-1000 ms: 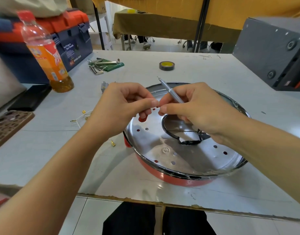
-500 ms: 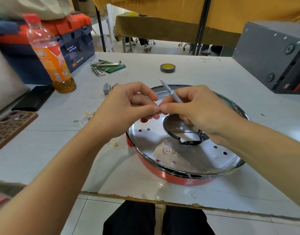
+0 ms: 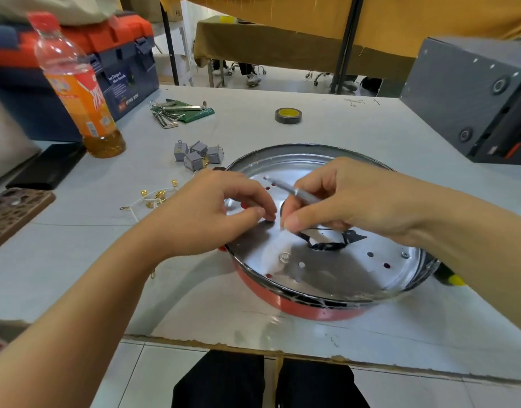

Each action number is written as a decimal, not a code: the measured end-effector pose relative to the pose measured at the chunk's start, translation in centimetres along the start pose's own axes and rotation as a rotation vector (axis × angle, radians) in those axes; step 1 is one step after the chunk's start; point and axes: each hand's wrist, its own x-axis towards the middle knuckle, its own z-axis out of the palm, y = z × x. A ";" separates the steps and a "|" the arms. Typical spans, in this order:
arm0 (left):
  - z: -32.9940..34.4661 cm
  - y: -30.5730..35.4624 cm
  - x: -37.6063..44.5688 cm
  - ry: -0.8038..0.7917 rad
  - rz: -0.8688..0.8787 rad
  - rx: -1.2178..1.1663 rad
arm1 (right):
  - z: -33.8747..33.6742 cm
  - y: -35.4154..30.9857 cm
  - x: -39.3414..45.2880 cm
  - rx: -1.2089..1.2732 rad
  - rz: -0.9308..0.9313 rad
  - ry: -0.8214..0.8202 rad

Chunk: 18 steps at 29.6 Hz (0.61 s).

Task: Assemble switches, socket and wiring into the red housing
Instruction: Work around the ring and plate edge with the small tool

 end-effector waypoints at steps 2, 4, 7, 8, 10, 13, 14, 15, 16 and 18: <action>0.2 -0.1 0.0 0.004 0.007 0.031 | 0.5 0.1 0.1 -0.033 0.022 -0.078; 0.2 -0.3 -0.1 0.005 0.018 0.031 | 1.0 0.2 0.3 -0.050 0.025 -0.128; -0.1 -0.4 -0.2 -0.020 0.028 -0.025 | 1.4 0.3 0.5 -0.056 0.020 -0.189; -0.3 -0.5 -0.1 -0.024 0.032 -0.025 | 1.5 0.4 0.6 -0.060 0.025 -0.204; -0.5 -0.8 0.0 0.001 0.051 0.014 | 1.7 0.4 0.9 -0.078 0.037 -0.222; -0.5 -0.9 0.2 0.022 0.087 0.066 | 1.8 0.3 1.1 -0.113 0.040 -0.233; -0.4 -0.9 0.2 0.014 0.103 0.073 | 1.8 0.2 1.1 -0.121 0.038 -0.236; -0.2 -0.9 0.3 0.008 0.117 0.078 | 1.8 0.1 1.2 -0.127 0.037 -0.241; -0.1 -1.0 0.3 0.009 0.125 0.079 | 1.9 0.0 1.2 -0.133 0.037 -0.248; 0.0 -1.2 0.3 0.029 0.120 0.063 | 2.0 -0.2 1.4 -0.151 0.037 -0.250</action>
